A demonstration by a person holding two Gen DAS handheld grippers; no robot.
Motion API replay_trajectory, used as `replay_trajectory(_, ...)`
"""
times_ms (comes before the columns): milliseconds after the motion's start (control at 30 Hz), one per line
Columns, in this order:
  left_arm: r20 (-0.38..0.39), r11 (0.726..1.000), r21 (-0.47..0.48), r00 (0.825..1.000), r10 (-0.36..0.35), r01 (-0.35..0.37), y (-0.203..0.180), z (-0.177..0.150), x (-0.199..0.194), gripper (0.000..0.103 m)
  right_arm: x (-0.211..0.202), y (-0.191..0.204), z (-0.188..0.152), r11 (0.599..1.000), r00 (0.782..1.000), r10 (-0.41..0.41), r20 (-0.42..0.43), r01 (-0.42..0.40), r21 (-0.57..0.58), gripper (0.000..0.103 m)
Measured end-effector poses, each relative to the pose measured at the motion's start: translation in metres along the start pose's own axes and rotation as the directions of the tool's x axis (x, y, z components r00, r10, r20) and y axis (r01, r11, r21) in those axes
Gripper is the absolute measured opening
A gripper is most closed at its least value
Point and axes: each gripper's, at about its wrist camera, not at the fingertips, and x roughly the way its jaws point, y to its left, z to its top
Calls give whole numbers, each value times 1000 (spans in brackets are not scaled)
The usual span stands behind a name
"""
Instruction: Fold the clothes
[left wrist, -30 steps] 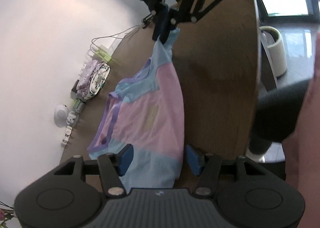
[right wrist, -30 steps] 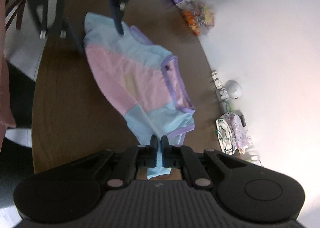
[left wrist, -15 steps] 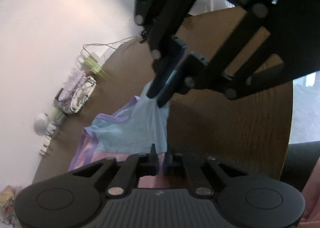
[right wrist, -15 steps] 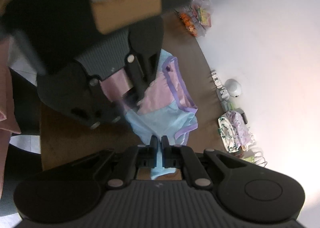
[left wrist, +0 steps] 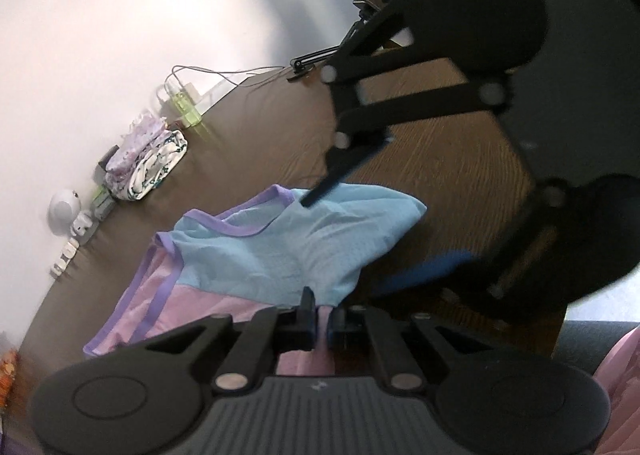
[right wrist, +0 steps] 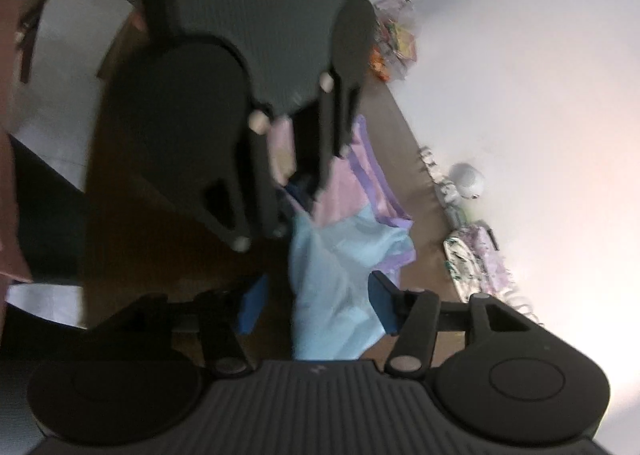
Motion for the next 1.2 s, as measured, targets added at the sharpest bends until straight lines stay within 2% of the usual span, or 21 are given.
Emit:
replay_trajectory(33,1,1000,-6,1000,1,-1,0,-2,-1,4,3,-3,-2,1000,1000,9,-15,-9,7,41)
replay_trajectory(100,4,1000,-10,1000,24,-24,0,-6,-4,9,9,-7,-7,999,998,27,-55,-26,19,7)
replay_trajectory(133,5,999,-11,999,37,-37,0,-8,-5,10,12,-8,-10,999,997,31,-75,-30,19,4)
replay_trajectory(200,5,996,16,996,91,-91,-4,-15,-10,18,13,-7,-14,1000,996,14,-91,-13,9,3)
replay_trajectory(467,-58,966,79,967,250,-245,1,-59,-34,18,4,-7,-19,999,996,-4,-89,8,50,3)
replay_trajectory(700,-103,941,139,940,324,-309,11,-102,-61,19,-6,3,-19,999,995,-8,-96,13,45,3)
replay_trajectory(833,-113,931,177,933,342,-320,19,-120,-68,19,-11,8,-15,999,994,-4,-105,10,51,3)
replay_trajectory(967,-97,920,243,937,337,-306,21,-127,-70,18,-12,12,-12,999,994,-12,-109,16,42,3)
replay_trajectory(1033,-90,911,292,940,330,-292,20,-130,-69,14,-11,11,-10,999,994,-25,-110,30,44,3)
replay_trajectory(1100,-96,908,323,945,314,-269,18,-131,-67,4,-12,9,-8,998,993,-33,-114,39,56,3)
replay_trajectory(1200,-94,914,325,954,285,-241,20,-130,-67,4,-14,10,-5,998,992,-33,-121,38,39,3)
